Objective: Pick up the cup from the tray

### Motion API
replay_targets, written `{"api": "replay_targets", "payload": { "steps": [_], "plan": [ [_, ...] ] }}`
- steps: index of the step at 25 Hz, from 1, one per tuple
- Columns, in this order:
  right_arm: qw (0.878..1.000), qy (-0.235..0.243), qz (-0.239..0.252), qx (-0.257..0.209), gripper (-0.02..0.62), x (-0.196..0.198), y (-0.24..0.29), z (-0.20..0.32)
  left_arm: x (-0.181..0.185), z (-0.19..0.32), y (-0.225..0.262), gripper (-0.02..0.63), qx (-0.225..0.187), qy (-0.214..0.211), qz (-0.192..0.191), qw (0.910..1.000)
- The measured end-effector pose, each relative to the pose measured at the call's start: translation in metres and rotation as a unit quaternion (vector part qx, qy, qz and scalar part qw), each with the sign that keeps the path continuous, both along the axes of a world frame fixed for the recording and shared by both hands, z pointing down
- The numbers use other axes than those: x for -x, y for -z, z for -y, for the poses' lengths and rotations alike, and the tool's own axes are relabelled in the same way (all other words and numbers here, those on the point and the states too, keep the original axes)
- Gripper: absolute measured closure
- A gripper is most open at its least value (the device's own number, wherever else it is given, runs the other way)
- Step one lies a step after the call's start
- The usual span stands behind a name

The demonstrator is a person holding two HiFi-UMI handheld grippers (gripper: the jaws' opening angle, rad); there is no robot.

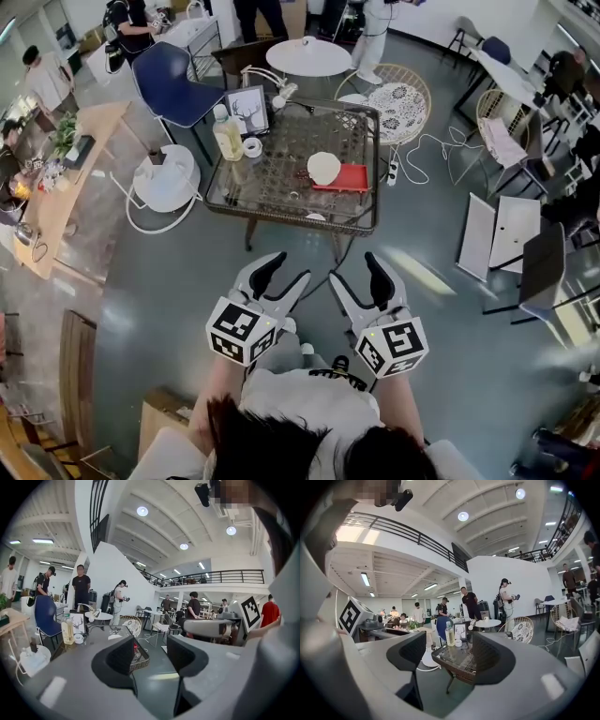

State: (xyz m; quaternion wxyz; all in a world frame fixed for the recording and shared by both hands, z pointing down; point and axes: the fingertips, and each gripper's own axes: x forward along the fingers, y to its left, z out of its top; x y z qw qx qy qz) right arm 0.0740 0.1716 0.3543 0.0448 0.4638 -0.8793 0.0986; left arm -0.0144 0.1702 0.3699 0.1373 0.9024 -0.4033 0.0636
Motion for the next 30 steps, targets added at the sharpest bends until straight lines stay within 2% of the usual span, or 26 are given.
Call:
{"api": "replay_targets", "payload": {
  "steps": [6, 10, 19, 24, 30],
  "plan": [
    [1.0, 0.003, -0.011, 0.0, 0.276, 0.001, -0.007, 0.013, 0.002, 0.014, -0.003, 0.407, -0.008, 0.004, 0.014, 0.9999],
    [1.0, -0.007, -0.024, 0.001, 0.272, -0.004, -0.012, 0.029, 0.0, 0.024, 0.0, 0.408, -0.029, 0.004, 0.033, 0.999],
    [0.999, -0.003, -0.033, -0.001, 0.258, -0.001, -0.011, 0.059, 0.003, 0.059, 0.002, 0.408, -0.035, 0.005, 0.041, 0.9985],
    [0.999, 0.002, -0.036, 0.004, 0.244, 0.001, -0.017, 0.073, -0.001, 0.068, -0.005, 0.408, -0.039, -0.011, 0.08, 0.9959],
    [0.999, 0.002, -0.042, 0.008, 0.242, 0.005, -0.02, 0.089, 0.005, 0.088, -0.01, 0.407, -0.022, 0.006, 0.06, 0.998]
  ]
}}
